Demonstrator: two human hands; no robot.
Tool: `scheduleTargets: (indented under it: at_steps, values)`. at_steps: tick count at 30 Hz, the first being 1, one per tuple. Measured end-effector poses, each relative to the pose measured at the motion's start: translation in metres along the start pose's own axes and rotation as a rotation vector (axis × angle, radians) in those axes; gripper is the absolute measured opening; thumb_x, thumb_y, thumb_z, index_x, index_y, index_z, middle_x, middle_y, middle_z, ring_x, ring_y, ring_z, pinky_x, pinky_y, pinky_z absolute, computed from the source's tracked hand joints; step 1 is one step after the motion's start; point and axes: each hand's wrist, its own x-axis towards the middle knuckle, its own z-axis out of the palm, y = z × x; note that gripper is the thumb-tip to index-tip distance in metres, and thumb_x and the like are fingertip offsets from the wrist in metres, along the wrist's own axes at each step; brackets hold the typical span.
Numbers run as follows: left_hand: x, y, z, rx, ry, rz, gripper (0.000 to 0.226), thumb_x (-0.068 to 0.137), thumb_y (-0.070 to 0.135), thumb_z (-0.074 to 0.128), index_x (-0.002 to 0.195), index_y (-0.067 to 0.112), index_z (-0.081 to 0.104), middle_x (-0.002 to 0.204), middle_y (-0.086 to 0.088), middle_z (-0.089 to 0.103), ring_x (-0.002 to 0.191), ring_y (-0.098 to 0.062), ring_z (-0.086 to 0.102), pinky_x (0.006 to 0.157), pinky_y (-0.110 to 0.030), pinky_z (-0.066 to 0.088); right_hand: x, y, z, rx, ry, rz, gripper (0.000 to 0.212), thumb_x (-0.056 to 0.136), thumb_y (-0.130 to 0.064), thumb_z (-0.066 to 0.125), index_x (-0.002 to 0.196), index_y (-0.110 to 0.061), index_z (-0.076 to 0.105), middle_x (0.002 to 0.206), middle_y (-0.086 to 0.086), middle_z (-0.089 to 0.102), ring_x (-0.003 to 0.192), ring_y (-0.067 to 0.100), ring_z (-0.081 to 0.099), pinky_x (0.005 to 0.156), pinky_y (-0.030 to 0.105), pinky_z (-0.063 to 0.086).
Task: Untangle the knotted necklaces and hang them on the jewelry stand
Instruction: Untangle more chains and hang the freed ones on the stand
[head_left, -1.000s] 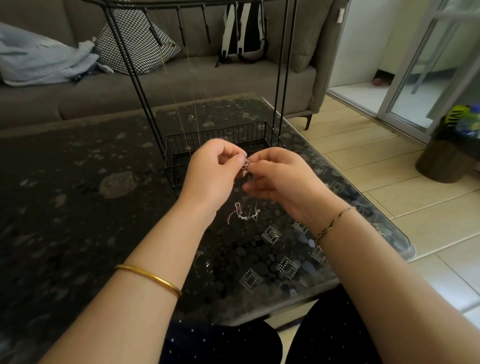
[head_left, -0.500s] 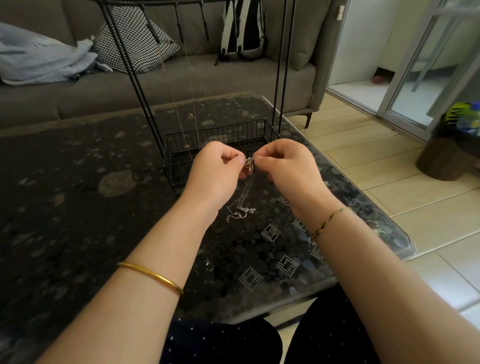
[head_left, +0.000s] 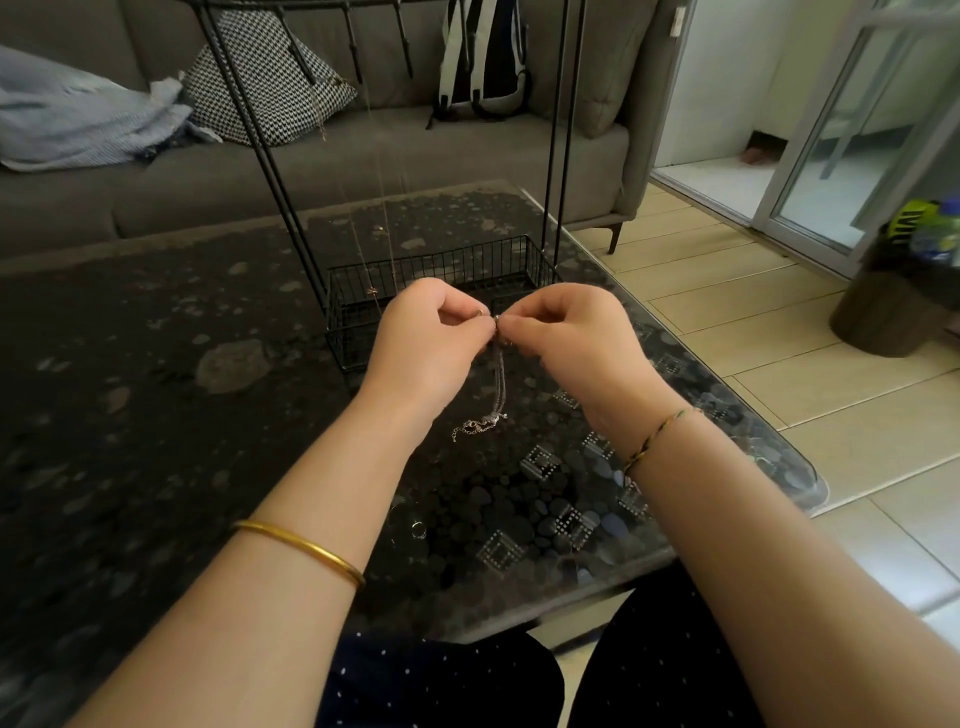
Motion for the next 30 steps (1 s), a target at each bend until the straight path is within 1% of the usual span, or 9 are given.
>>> scheduleTargets:
  at_steps: [4, 8, 11, 14, 16, 19, 21, 24, 30]
  values:
    - [0.0, 0.003, 0.002, -0.033, 0.001, -0.056, 0.008, 0.09, 0.012, 0.06, 0.085, 0.018, 0.06, 0.092, 0.0, 0.066, 0.092, -0.015, 0.064, 0.087, -0.04, 0.054, 0.001, 0.0, 0.002, 0.035, 0.044, 0.008, 0.008, 0.085, -0.012, 0.064, 0.077, -0.014, 0.065, 0.073, -0.002, 0.062, 0.067, 0.01, 0.055, 0.066, 0.029, 0.05]
    - [0.001, 0.004, 0.003, -0.131, 0.036, -0.123, 0.006, 0.092, 0.007, 0.056, 0.09, 0.01, 0.06, 0.09, -0.003, 0.067, 0.09, -0.017, 0.066, 0.084, -0.039, 0.056, 0.001, 0.001, 0.005, 0.072, 0.038, 0.057, 0.014, 0.087, -0.01, 0.059, 0.075, -0.017, 0.06, 0.079, 0.003, 0.064, 0.074, 0.019, 0.06, 0.07, 0.036, 0.054]
    - [0.007, 0.001, -0.005, -0.227, 0.142, -0.154, 0.017, 0.093, 0.002, 0.051, 0.081, 0.013, 0.053, 0.09, -0.003, 0.068, 0.084, -0.012, 0.067, 0.072, -0.028, 0.056, 0.003, 0.003, 0.003, 0.065, 0.031, 0.108, 0.012, 0.092, -0.011, 0.052, 0.081, -0.012, 0.059, 0.076, 0.0, 0.059, 0.067, 0.013, 0.058, 0.064, 0.032, 0.054]
    - [0.009, -0.006, -0.009, -0.238, 0.099, -0.168, 0.008, 0.094, 0.003, 0.053, 0.089, 0.009, 0.056, 0.096, -0.007, 0.069, 0.086, -0.014, 0.068, 0.07, -0.025, 0.055, 0.003, 0.003, 0.001, 0.098, 0.016, 0.124, 0.012, 0.093, -0.012, 0.049, 0.087, -0.01, 0.059, 0.075, -0.001, 0.058, 0.063, 0.008, 0.057, 0.065, 0.028, 0.054]
    - [0.008, -0.008, -0.008, -0.241, 0.069, -0.17, 0.004, 0.092, 0.004, 0.057, 0.095, 0.006, 0.058, 0.099, -0.009, 0.069, 0.086, -0.014, 0.068, 0.069, -0.024, 0.055, 0.002, 0.001, 0.001, 0.124, -0.025, 0.121, 0.011, 0.092, -0.01, 0.051, 0.093, -0.011, 0.061, 0.08, 0.0, 0.061, 0.068, 0.009, 0.059, 0.067, 0.028, 0.055]
    - [0.006, -0.005, -0.006, -0.27, 0.034, -0.149, 0.008, 0.089, 0.004, 0.063, 0.089, 0.01, 0.058, 0.099, -0.01, 0.069, 0.087, -0.014, 0.067, 0.069, -0.025, 0.054, 0.0, 0.0, 0.002, 0.139, -0.141, 0.11, 0.013, 0.092, -0.012, 0.054, 0.1, -0.015, 0.064, 0.095, 0.004, 0.067, 0.084, 0.014, 0.063, 0.071, 0.027, 0.055]
    - [0.005, -0.004, -0.006, -0.267, 0.017, -0.127, 0.012, 0.088, 0.004, 0.064, 0.086, 0.013, 0.057, 0.099, -0.01, 0.069, 0.091, -0.016, 0.067, 0.073, -0.026, 0.054, -0.003, -0.001, 0.003, 0.119, -0.186, 0.067, 0.011, 0.091, -0.015, 0.058, 0.098, -0.015, 0.066, 0.094, 0.006, 0.069, 0.08, 0.013, 0.063, 0.066, 0.021, 0.053]
    - [0.005, -0.005, -0.006, -0.251, 0.023, -0.1, 0.012, 0.087, 0.004, 0.065, 0.086, 0.013, 0.058, 0.098, -0.01, 0.069, 0.091, -0.019, 0.067, 0.075, -0.028, 0.055, -0.003, -0.002, 0.004, 0.092, -0.139, 0.008, 0.003, 0.087, -0.013, 0.064, 0.088, -0.013, 0.066, 0.079, 0.005, 0.067, 0.063, 0.008, 0.058, 0.049, 0.012, 0.046]
    - [0.007, -0.007, -0.005, -0.248, 0.028, -0.076, 0.012, 0.087, 0.002, 0.063, 0.087, 0.011, 0.057, 0.098, -0.015, 0.068, 0.088, -0.024, 0.067, 0.069, -0.026, 0.052, 0.001, 0.001, 0.006, 0.011, -0.095, 0.002, 0.007, 0.088, -0.01, 0.058, 0.083, -0.013, 0.062, 0.076, 0.0, 0.061, 0.066, 0.009, 0.054, 0.058, 0.021, 0.046]
